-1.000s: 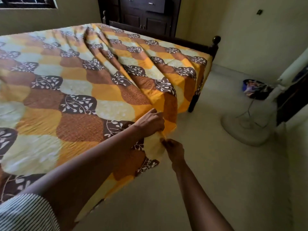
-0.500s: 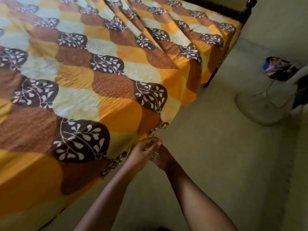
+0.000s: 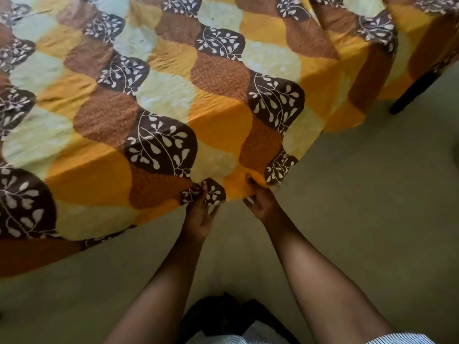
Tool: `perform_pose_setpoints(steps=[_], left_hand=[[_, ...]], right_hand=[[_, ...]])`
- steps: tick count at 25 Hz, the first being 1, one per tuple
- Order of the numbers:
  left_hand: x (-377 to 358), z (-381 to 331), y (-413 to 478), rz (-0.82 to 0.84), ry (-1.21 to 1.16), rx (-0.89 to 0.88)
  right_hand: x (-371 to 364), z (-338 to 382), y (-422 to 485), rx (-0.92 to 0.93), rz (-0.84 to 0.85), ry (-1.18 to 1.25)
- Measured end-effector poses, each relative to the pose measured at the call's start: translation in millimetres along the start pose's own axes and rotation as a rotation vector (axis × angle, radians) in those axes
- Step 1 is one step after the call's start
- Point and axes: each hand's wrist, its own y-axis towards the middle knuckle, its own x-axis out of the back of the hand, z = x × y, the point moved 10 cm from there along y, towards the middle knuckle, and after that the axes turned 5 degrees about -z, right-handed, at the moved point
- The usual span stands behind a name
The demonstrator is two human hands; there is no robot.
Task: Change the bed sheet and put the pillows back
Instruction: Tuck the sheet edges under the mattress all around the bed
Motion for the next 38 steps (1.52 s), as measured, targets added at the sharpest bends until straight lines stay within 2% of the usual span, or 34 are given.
perform_pose_setpoints(steps=[3,5,7,9,11,13,15,18,20,21,24,27,29,32,35,38], left_hand=[[13.0,0.2,6.0,-0.2,0.224,-0.052],[13.6,-5.1,3.4,-0.249,0.313,-0.053],[13.3,-1.8,-7.1,-0.257,0.403,0.041],[10.1,15.5,-27.6,-0.217,0.433,0.224],[-7.0,22.0,-46.9,-0.122,0.385,0.234],[-37.8,9.8,-62.6,-0.003,0.216,0.094],[-70.8,-4.7,-76.7,0.123,-0.064,0.011],[-92.1,-10.6,-80.6,0.193,-0.341,0.018],[-94.5,-7.1,-75.7,0.225,-0.426,0.035],[-95.1,-5.9,-73.7,0.244,-0.46,0.046],[-91.2,-5.0,-70.8,0.291,-0.502,0.046],[-91.2,-7.2,-69.9,0.377,-0.491,0.038],[-92.5,-9.2,-70.4,0.418,-0.473,0.035],[-92.2,-11.1,-70.4,0.419,-0.388,0.01],[-90.8,-11.9,-70.8,0.335,-0.309,0.008],[-88.9,-11.8,-67.9,0.222,-0.28,0.019]], right_hand=[[20.8,3.1,0.2,0.002,-0.131,-0.081],[16.5,1.9,-3.5,-0.033,-0.114,-0.049],[9.5,-3.6,-9.0,-0.084,-0.075,0.032],[8.5,-4.9,-11.5,-0.084,-0.067,0.09],[10.9,-3.6,-13.8,-0.07,-0.083,0.126],[12.3,1.5,-14.2,-0.031,-0.107,0.131],[18.6,12.0,-14.6,0.043,-0.199,0.038],[30.2,33.2,-12.1,0.143,-0.319,-0.176],[24.2,35.2,-9.8,0.087,-0.217,-0.113],[18.6,34.1,-10.0,0.05,-0.13,0.003],[-4.0,40.5,-23.5,0.005,0.151,0.368],[-15.0,47.4,-30.0,0.062,0.281,0.372],[-18.8,47.7,-23.6,0.082,0.263,0.357],[-14.7,37.8,1.0,0.024,0.094,0.306],[-10.0,22.4,22.9,-0.039,-0.014,0.332],[-6.9,17.9,29.3,-0.048,0.008,0.427]])
